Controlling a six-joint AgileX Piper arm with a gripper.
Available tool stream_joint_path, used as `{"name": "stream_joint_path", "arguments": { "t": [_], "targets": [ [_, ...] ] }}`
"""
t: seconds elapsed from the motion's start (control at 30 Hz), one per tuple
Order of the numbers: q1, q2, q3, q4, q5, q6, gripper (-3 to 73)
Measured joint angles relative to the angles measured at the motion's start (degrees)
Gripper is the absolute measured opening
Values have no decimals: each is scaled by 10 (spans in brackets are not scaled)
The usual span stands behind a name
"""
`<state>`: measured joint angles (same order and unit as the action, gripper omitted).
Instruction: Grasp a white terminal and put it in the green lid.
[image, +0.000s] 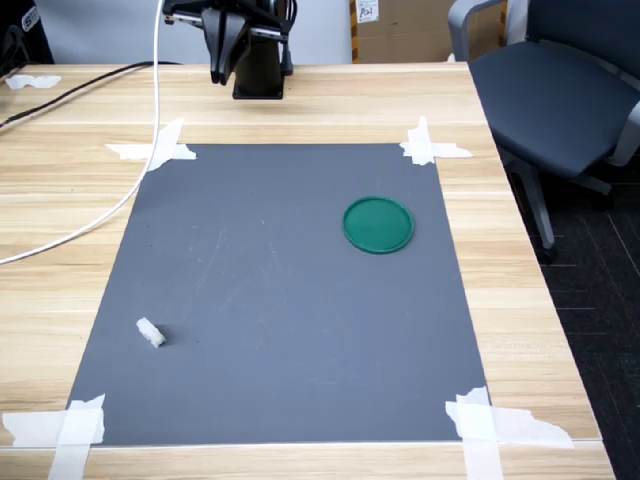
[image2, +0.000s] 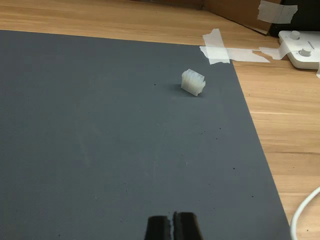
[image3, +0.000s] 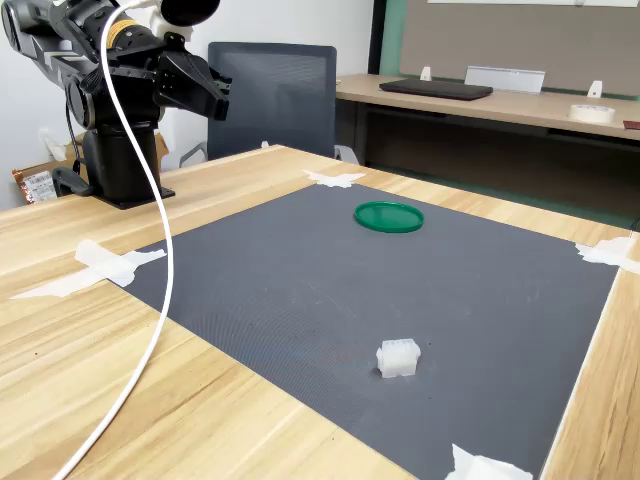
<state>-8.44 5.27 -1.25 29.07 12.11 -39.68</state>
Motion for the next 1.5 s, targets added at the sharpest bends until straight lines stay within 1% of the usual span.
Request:
{"name": "stream_joint_path", "arguments": {
  "t": [0.27,0.5,0.57,0.63,0.7,0.77,0.87,0.93,1.03,1.13,1.2,1.27,1.33,1.4,1.5],
  "targets": [
    [0,68,-10,0,0,0,-29],
    [0,148,-62,-1,9,0,-29],
    [0,174,-84,-11,19,-4,-29],
    [0,202,-107,-30,37,-8,-29],
    [0,232,-132,-52,62,-9,-29],
    [0,264,-160,-80,95,-7,-29],
    [0,311,-209,-139,150,13,-29],
    [0,338,-243,-180,185,45,-29],
    [0,385,-296,-250,221,131,-29],
    [0,430,-343,-321,242,216,-29],
    [0,462,-371,-366,248,246,-29],
    [0,495,-394,-395,252,254,-29],
    [0,529,-418,-413,254,250,-29],
    [0,565,-442,-420,258,235,-29],
    [0,615,-475,-421,267,200,-29]
  ]
}}
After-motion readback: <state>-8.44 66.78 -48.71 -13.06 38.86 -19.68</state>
